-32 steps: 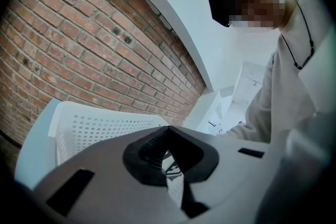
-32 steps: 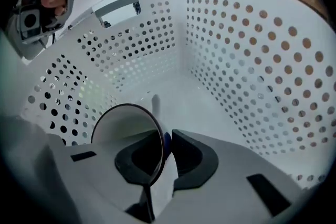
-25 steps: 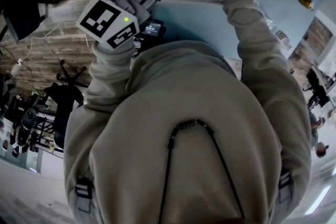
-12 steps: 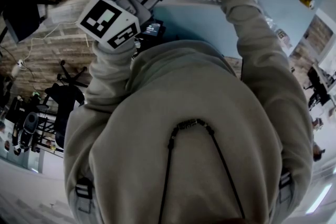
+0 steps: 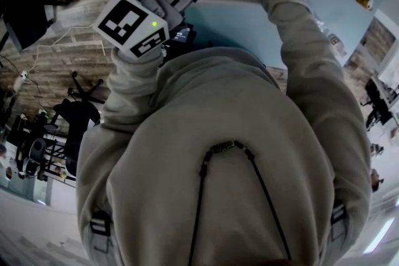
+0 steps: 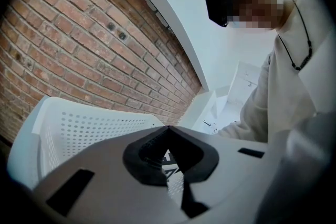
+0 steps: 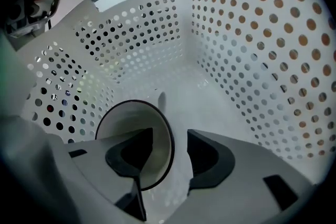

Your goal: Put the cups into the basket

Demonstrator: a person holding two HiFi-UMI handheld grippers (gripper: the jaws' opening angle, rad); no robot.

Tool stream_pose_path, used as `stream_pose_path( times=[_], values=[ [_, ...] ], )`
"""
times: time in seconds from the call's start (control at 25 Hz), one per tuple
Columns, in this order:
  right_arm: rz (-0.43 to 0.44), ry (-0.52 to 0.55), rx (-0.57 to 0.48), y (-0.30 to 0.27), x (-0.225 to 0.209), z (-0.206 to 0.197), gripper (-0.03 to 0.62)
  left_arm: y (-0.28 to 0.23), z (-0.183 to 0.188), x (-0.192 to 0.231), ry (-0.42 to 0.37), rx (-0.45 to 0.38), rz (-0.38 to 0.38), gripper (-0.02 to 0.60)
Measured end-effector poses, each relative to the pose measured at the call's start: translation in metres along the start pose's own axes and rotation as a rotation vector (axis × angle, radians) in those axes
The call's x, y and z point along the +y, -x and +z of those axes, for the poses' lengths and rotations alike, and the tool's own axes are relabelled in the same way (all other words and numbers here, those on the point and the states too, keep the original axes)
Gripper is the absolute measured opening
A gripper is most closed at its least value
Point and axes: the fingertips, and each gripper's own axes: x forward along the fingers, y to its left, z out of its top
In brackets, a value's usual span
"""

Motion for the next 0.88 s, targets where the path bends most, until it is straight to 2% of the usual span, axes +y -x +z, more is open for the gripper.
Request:
stream_pose_path(
  times=[0.2,0.56,0.88],
  values=[
    [0.003,-0.009,0.010,-0.002,0.002,-0.002,0.245,0.001,0.000,-0.001,0.005,-0.006,0.003,-0.002],
    [0.028,-0.013,0.003,-0.004,0.007,-0.002,0.255,0.003,0.006,-0.006,-0.008,-0.020,0.003,-0.003],
    [-0.087,0.023,-0.014,0.033,-0.007,0.012,0.255,0.018,0.021,-0.023,-0.043,-0.062,0.011,-0.003]
  ],
)
